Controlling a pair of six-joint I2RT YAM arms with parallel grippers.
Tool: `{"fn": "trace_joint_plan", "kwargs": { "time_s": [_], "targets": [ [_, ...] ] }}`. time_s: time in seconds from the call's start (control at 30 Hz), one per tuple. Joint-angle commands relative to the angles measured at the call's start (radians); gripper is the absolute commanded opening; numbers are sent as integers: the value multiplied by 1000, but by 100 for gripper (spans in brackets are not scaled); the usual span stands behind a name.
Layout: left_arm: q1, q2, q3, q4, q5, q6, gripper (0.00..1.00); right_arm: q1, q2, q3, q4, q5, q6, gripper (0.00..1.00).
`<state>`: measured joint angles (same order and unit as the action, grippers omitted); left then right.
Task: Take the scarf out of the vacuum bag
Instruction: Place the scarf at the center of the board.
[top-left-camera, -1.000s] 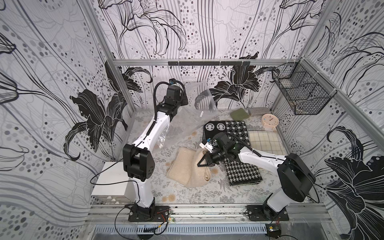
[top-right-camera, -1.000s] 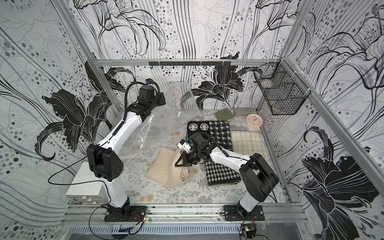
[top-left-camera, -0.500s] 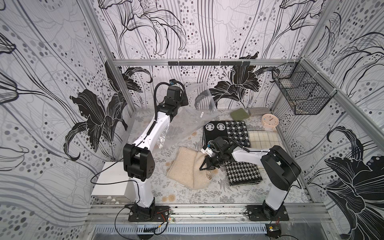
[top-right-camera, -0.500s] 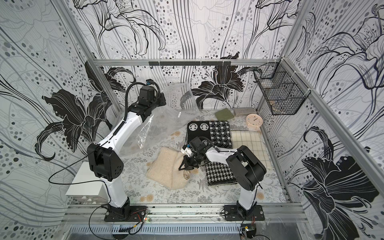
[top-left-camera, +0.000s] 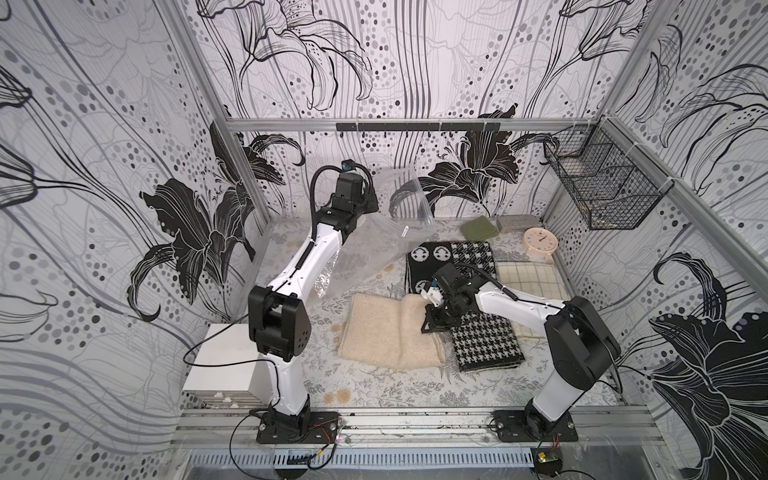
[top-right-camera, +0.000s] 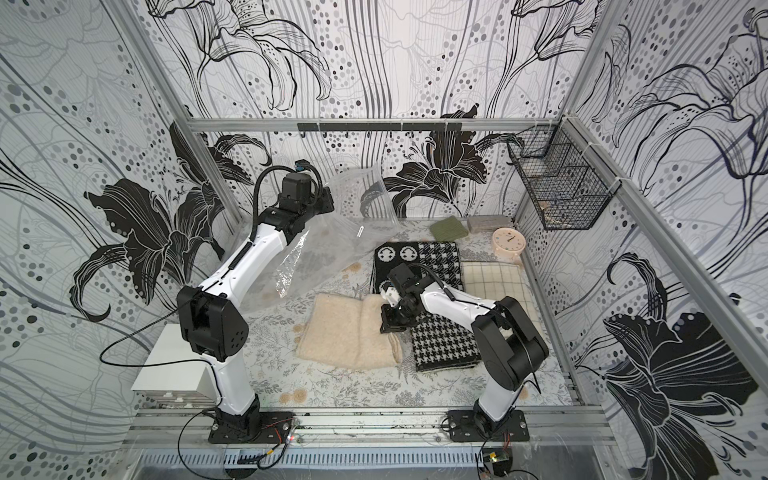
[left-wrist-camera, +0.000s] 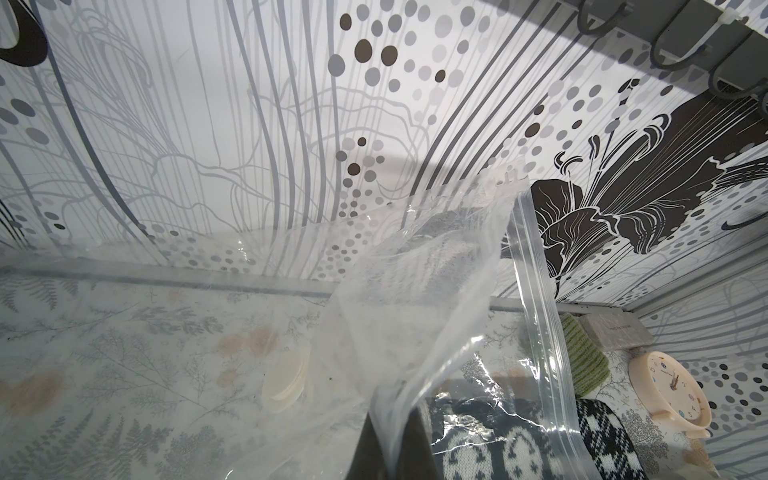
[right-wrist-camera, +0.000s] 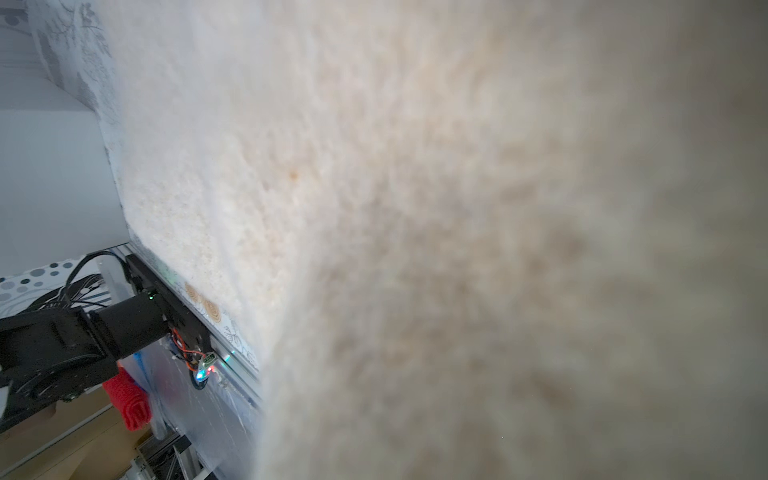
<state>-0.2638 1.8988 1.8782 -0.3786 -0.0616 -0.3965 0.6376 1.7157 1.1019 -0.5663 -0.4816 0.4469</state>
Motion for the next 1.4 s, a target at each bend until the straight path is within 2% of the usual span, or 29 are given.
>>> {"fn": "trace_joint_plan", "kwargs": {
  "time_s": [0.0, 0.4, 0.67, 0.93, 1.17, 1.37],
  "targets": [
    [-5, 3, 24, 41, 6, 4, 0, 14, 66, 26, -17, 14, -25, 0],
    [-6, -2, 32, 29, -7, 17, 0, 88, 238, 186, 163, -193, 11, 0],
    [-5, 8, 45, 24, -4, 11, 0, 78, 182, 143, 21, -127, -93, 0],
    [-11, 15, 57, 23, -10, 21, 0, 27, 101, 58, -48, -85, -128, 0],
    [-11, 20, 70, 16, -8, 24, 0, 26, 134, 72, -72, -26, -126, 0],
    [-11, 19, 70, 13, -9, 24, 0, 25, 106, 89, -111, 38, -133, 0]
  ]
}}
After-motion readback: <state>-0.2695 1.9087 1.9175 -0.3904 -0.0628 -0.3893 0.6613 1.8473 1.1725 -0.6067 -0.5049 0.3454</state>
